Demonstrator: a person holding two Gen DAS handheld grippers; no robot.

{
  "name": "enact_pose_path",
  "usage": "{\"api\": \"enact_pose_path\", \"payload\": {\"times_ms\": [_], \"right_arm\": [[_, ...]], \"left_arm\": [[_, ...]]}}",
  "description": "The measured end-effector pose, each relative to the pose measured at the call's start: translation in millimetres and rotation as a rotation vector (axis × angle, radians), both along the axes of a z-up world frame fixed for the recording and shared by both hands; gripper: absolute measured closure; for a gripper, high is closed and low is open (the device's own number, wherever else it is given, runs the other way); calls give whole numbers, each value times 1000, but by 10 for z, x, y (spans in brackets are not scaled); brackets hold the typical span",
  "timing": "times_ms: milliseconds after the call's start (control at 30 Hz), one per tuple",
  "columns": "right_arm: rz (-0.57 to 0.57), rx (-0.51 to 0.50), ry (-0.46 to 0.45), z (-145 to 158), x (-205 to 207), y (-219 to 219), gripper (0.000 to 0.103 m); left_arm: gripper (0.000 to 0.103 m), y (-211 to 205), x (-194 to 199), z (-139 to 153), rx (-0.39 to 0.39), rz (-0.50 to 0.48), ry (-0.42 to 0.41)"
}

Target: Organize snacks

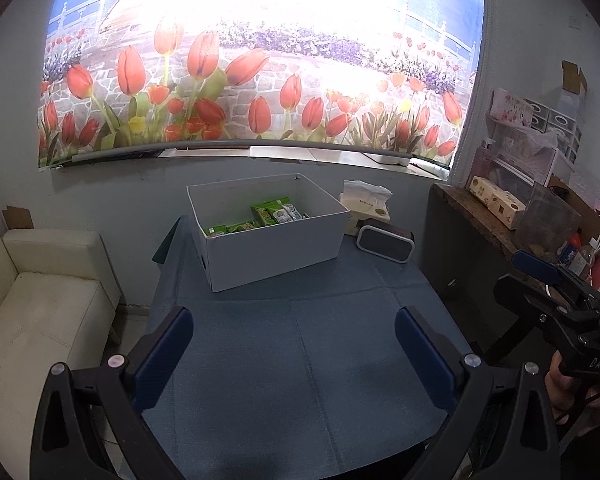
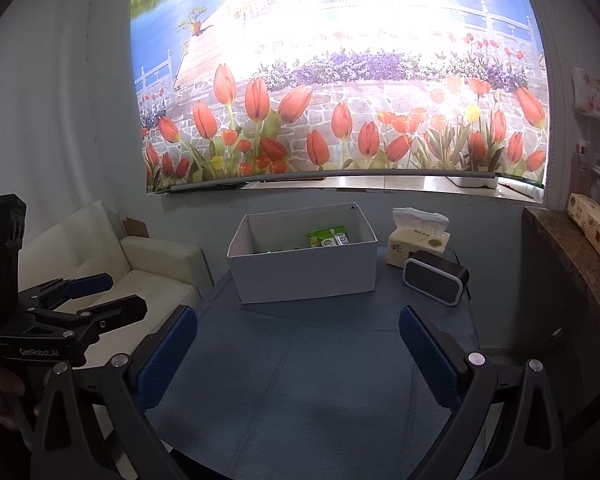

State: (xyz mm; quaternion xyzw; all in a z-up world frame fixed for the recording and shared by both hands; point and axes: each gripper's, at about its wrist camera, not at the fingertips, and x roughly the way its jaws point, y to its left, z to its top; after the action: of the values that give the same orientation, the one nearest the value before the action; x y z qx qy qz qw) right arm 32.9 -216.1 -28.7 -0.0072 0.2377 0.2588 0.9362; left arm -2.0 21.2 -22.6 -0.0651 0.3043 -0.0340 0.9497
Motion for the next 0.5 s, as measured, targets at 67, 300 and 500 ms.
{"api": "enact_pose_path", "payload": {"times_ms": [67,300,500], "right_arm": [[-2,4,4,-5,2,-7,0],[10,5,13,-23,3,31,0],[6,-4,18,-42,16,43,0]], "left_arm": [[0,8,-17,16,-9,-4,1],[0,26,-40,24,-2,5,5],[0,27,-53,40,2,6,6]]}}
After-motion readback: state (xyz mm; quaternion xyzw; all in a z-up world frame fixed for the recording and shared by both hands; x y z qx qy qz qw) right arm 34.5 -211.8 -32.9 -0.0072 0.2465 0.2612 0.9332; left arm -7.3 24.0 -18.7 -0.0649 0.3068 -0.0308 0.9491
